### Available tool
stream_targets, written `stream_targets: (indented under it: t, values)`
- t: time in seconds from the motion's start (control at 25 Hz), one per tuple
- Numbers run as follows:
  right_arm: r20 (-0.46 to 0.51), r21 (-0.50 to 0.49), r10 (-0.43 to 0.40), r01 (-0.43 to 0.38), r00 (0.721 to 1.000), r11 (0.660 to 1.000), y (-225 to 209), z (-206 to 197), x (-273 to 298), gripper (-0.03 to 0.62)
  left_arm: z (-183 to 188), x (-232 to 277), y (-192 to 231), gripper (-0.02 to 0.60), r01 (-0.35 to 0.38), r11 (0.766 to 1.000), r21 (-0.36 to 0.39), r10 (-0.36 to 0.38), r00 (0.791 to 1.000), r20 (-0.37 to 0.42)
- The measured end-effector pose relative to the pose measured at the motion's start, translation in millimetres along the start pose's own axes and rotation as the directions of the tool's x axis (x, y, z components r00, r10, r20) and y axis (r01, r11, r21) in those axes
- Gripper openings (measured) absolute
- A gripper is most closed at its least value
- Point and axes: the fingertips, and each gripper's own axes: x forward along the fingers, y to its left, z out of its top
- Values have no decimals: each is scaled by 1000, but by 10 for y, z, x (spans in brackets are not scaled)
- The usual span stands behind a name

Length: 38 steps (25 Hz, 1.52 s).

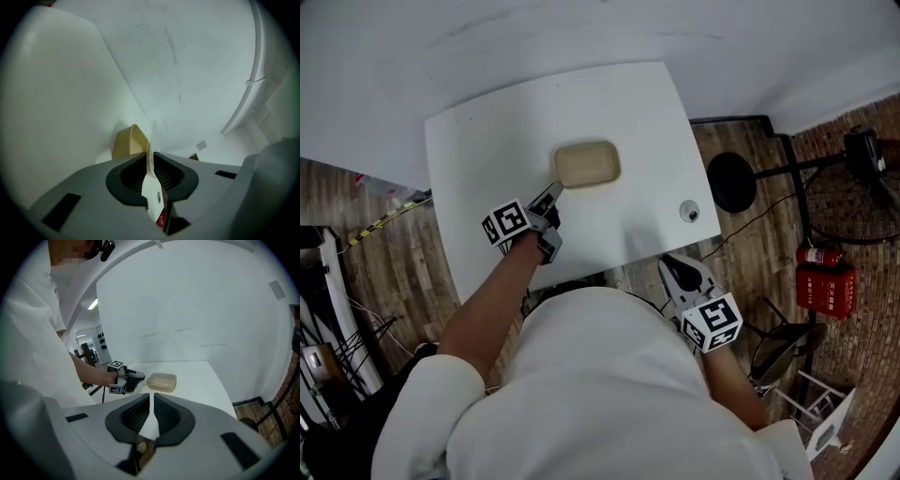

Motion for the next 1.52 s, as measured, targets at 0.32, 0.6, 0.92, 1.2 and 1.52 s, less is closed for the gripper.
stream_targets:
  t: [0.32,0.6,0.92,1.2,1.52]
  values:
    - [17,-18,47,-46,999,999,-87,21,-14,28,-25,-113,-277,58,54,998,-34,-52,997,56]
    - [24,-61,119,-117,993,991,-156,88,89,8,-4,-341,-663,58,122,991,-48,-115,985,126]
    - [6,-133,219,-216,976,967,-189,106,272,8,-34,-716,-1165,58,181,982,-61,-164,963,214]
    - [-14,-203,302,-299,953,933,-139,41,273,8,-263,-1143,-1448,58,179,983,-24,-164,941,297]
    - [-50,-235,357,-358,933,904,-124,-45,253,8,-532,-1327,-1596,57,172,985,-31,-152,929,337]
